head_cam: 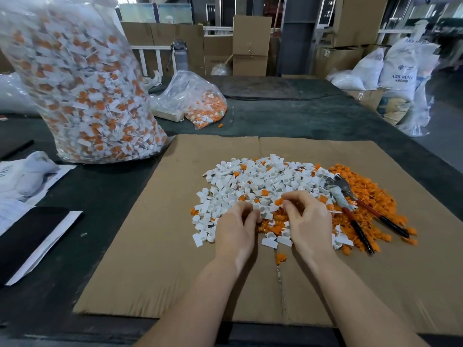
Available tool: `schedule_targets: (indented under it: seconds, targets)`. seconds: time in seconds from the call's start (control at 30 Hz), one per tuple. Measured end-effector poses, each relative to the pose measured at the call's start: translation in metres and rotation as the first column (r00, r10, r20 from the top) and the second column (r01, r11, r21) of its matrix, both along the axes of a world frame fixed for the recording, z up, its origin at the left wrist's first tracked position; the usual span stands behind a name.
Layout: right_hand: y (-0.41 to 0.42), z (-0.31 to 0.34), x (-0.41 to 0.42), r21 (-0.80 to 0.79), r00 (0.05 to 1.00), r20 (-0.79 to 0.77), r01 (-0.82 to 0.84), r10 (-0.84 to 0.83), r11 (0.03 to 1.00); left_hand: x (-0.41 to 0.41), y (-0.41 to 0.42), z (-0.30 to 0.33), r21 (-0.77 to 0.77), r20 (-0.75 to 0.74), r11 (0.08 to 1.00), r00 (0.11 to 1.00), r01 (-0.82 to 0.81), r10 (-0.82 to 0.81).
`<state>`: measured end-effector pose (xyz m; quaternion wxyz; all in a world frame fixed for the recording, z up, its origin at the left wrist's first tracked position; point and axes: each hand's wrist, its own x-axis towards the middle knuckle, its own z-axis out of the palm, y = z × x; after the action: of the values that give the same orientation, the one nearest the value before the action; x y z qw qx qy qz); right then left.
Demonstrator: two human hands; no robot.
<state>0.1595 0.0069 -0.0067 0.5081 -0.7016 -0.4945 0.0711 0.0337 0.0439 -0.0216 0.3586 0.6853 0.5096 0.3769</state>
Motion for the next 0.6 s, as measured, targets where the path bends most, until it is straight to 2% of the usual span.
schedule_targets:
  seconds: [0.23, 0.43, 0.6]
  targets:
    - [-0.007, -0.009, -0.013, 0.111, 0.993, 0.038, -0.118, 0.114, 0.987, -0.003, 0.000, 0.000, -0.059, 0.081, 0.998, 0.997, 0.010, -0.005]
    - [-0.009, -0.012, -0.016, 0.120, 0.977, 0.162, -0.158, 0.138, 0.980, -0.004, -0.002, 0.003, -0.086, 0.159, 0.996, 0.987, 0.028, -0.014]
    - [-0.011, -0.013, -0.019, 0.154, 0.941, 0.326, -0.153, 0.096, 0.976, -0.007, -0.003, 0.003, -0.078, 0.187, 0.996, 0.982, 0.036, -0.021]
